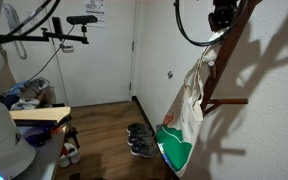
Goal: Take the bag and hang it on the left of the stand
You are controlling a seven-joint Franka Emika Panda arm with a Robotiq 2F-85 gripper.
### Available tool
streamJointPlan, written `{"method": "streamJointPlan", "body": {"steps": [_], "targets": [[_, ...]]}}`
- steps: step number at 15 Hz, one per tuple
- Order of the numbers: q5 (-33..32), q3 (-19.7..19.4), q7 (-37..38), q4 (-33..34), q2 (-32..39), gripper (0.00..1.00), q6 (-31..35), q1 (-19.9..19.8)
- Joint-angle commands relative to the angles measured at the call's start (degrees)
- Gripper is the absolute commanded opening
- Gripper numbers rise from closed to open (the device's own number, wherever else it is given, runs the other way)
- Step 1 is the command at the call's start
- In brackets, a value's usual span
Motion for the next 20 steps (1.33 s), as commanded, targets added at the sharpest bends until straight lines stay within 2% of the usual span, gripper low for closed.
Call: {"method": "streamJointPlan", "body": {"steps": [1,7,8,13,15,16,20], "targets": [[-4.2,-0.7,-3.1,3.0,1.0,0.55,-3.1,1.5],[-8.5,-0.2,-13.3,3.6,1.0,0.95,-5.3,2.6],[-9.1,-0.1,-15.5,3.7,1.1,0.98,-5.8,2.7],[-13.8,-0.3,-25.9,6.1,2.8,1.00,-8.8,4.5],[-13.6,0.3,-31.0,8.0,4.1,1.00,-8.8,4.6],[-12.2,-1.7,-33.9,9.8,5.2,1.00,-8.8,6.1],[-12.1,-2.6,-40.9,14.4,8.4,1.00,-9.4,7.4]]}}
